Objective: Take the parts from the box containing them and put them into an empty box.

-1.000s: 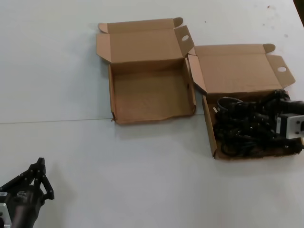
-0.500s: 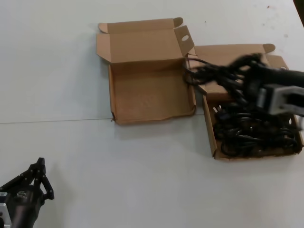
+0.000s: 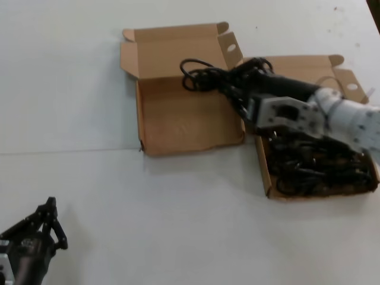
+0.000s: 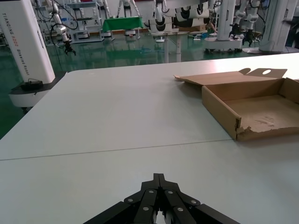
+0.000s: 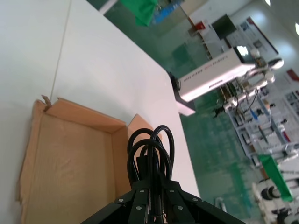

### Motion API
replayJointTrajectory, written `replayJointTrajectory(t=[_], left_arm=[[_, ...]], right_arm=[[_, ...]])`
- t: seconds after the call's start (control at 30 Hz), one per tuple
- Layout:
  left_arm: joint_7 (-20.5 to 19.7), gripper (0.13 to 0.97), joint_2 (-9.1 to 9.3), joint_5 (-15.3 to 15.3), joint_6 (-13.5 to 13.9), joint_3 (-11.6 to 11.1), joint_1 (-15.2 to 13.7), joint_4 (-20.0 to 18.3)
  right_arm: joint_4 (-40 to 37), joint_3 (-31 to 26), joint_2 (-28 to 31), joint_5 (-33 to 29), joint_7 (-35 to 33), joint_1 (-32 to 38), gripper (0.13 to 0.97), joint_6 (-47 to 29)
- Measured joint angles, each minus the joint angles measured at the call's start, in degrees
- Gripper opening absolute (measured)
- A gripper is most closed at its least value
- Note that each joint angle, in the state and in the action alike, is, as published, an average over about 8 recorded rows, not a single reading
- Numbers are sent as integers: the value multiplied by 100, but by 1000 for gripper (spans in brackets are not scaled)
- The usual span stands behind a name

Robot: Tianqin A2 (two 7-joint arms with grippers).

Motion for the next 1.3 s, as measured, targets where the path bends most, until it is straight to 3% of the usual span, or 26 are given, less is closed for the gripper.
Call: replayJointTrajectory(t=[0.17, 0.43, 0.73, 1.0, 1.2, 1.3], left_arm=[[1, 156, 0, 0, 0, 0, 0, 0], [1, 156, 0, 0, 0, 0, 0, 0], [1, 156, 0, -1, 0, 0, 0, 0], [1, 156, 0, -1, 0, 0, 0, 0], [1, 156, 0, -1, 0, 0, 0, 0], [1, 156, 0, -1, 0, 0, 0, 0]], right_arm=[[-1083, 564, -894, -57, 0, -159, 176, -182], [-2841, 1919, -2163, 53, 0, -293, 176, -654], [-3923, 3072, -2904, -387, 0, -299, 197, -990], [-3639, 3638, -2910, -697, 0, -467, 261, -1170], [-2384, 3895, -2480, -820, 0, -938, 351, -1276], [-1573, 3980, -2177, -902, 0, -1276, 351, -1291]])
